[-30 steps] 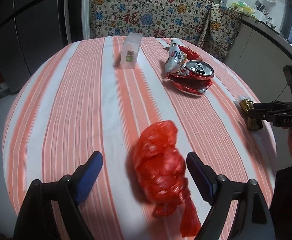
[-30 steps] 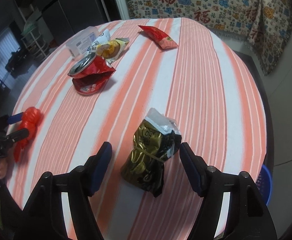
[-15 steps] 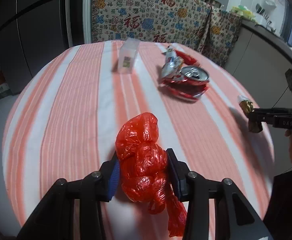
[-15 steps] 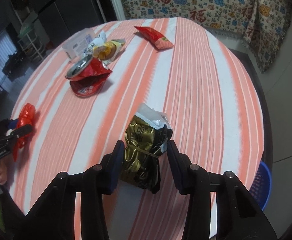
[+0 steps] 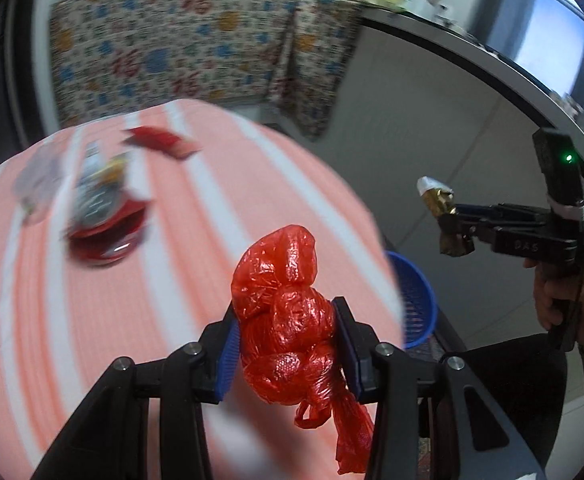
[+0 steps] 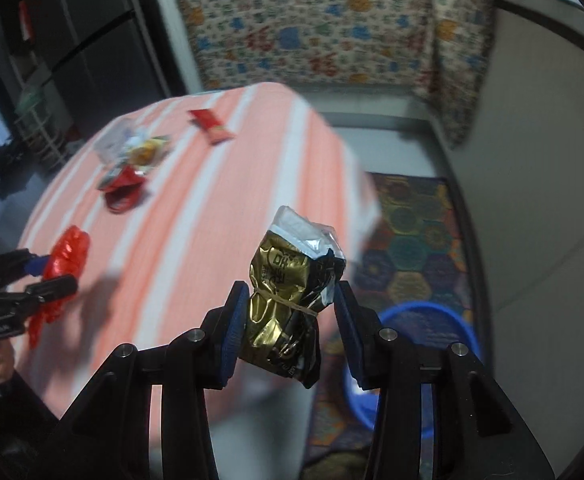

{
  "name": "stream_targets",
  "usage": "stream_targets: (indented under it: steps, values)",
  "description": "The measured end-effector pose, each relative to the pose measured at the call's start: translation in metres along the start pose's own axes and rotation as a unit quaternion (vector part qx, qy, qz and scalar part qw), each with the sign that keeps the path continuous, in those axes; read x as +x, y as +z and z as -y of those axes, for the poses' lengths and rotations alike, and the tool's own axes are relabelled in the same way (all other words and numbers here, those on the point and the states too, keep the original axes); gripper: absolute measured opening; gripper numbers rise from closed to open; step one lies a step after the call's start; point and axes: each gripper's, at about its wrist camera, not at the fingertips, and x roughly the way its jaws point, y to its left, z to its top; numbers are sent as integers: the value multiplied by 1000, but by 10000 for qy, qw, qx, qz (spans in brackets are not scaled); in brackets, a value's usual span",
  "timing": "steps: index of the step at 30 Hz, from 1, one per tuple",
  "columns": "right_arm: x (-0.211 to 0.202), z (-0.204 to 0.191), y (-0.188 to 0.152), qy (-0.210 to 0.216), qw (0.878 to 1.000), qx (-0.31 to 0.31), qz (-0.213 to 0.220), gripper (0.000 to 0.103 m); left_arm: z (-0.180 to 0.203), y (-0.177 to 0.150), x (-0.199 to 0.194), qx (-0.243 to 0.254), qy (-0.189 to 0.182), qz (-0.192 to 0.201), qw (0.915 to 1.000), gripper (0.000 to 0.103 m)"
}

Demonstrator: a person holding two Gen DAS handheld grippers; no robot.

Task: Collect trash
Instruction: 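Carry bag and foil wrapper over the wastebasket and open both tools to drop them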

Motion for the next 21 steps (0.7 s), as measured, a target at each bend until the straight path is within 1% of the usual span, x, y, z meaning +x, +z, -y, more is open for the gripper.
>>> stream_targets:
  steps: [3,7,10,15,21]
  values:
    - [-8,46,-18,-285,9991,302,-59,45,46,18,26,253,-272,-107,9993,43]
    - [-11,93,-38,-449,9966,670,-148,45,102,33,72,560,-532,-297,9966,43]
    - [-10,119,-49,-466,9947,895,-191,45,133,39,104,738,-670,-407,9942,43]
    - [1,151,-63,-429,9911,1244,-211,45,167,46,155,792,-772,-609,9920,44]
    - [13,178,-79,-343,9869,1560,-234,45,183,54,204,831,-771,-851,9899,44]
